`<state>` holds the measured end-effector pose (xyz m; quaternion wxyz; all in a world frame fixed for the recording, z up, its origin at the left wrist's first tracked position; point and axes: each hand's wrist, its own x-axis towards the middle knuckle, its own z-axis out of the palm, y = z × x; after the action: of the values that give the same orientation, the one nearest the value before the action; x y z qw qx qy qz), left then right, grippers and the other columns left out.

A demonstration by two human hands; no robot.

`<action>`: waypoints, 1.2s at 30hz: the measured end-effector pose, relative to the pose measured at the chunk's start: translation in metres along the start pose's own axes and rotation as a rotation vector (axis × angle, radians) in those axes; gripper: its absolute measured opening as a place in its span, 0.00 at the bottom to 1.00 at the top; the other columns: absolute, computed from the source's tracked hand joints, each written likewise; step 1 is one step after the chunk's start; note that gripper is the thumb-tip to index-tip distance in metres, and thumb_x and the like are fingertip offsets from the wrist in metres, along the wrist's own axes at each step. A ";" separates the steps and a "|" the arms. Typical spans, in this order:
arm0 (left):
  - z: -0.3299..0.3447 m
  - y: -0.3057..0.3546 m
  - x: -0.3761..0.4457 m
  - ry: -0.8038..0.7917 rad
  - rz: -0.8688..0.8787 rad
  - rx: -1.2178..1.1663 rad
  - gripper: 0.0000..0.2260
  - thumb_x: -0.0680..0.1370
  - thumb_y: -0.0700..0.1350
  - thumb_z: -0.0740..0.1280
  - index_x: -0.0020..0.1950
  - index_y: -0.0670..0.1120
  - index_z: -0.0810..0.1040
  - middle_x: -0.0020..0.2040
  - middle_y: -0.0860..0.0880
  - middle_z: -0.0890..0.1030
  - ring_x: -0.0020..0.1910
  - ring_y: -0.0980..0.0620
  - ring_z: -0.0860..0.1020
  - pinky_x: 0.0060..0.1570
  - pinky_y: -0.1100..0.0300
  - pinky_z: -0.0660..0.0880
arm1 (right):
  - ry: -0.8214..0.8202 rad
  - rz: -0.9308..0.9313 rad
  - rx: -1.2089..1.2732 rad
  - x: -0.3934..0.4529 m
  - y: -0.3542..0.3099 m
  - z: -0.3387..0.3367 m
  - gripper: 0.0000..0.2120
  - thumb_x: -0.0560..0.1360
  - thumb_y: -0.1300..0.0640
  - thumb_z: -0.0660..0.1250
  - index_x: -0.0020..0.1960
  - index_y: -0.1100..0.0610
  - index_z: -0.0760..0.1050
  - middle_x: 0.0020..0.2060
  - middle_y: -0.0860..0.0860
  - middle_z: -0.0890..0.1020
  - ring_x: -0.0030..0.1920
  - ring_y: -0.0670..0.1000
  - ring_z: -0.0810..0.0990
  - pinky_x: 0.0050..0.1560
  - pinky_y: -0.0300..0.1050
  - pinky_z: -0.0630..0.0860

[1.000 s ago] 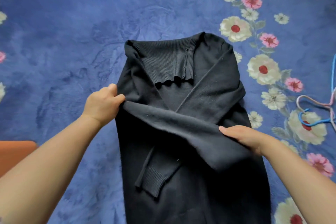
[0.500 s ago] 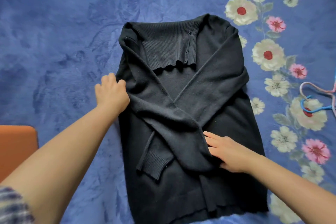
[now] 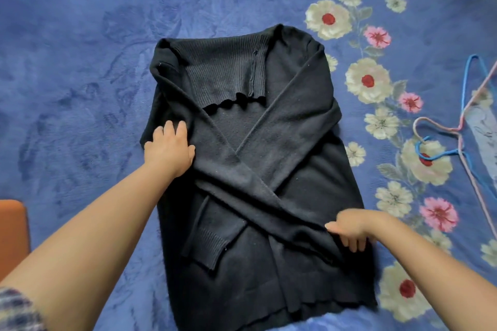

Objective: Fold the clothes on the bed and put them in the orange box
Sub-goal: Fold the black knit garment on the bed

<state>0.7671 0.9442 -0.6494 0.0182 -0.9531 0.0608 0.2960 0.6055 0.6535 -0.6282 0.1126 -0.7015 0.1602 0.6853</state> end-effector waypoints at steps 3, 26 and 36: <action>-0.008 -0.003 -0.002 0.261 0.002 -0.058 0.15 0.78 0.44 0.60 0.63 0.39 0.67 0.61 0.39 0.70 0.59 0.39 0.69 0.50 0.46 0.69 | 0.583 -0.107 0.034 0.000 -0.034 -0.010 0.17 0.78 0.51 0.53 0.39 0.61 0.72 0.50 0.57 0.80 0.43 0.55 0.76 0.41 0.43 0.69; -0.110 -0.046 0.089 0.324 -0.124 0.304 0.11 0.78 0.33 0.54 0.59 0.38 0.68 0.57 0.40 0.71 0.56 0.40 0.71 0.42 0.53 0.67 | 0.845 -0.380 0.376 0.025 -0.106 -0.077 0.11 0.81 0.53 0.53 0.43 0.56 0.59 0.33 0.51 0.72 0.36 0.54 0.69 0.37 0.46 0.63; -0.099 -0.055 0.100 0.333 0.056 0.329 0.14 0.77 0.38 0.57 0.60 0.48 0.74 0.63 0.48 0.68 0.61 0.46 0.65 0.48 0.57 0.66 | 1.043 -0.444 0.168 0.025 -0.131 -0.093 0.16 0.74 0.40 0.60 0.48 0.53 0.64 0.38 0.44 0.70 0.43 0.49 0.71 0.41 0.43 0.65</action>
<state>0.9117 0.9810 -0.6247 0.1547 -0.9709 0.1369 0.1212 0.7413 0.7380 -0.6580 0.2153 -0.9523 0.0971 0.1933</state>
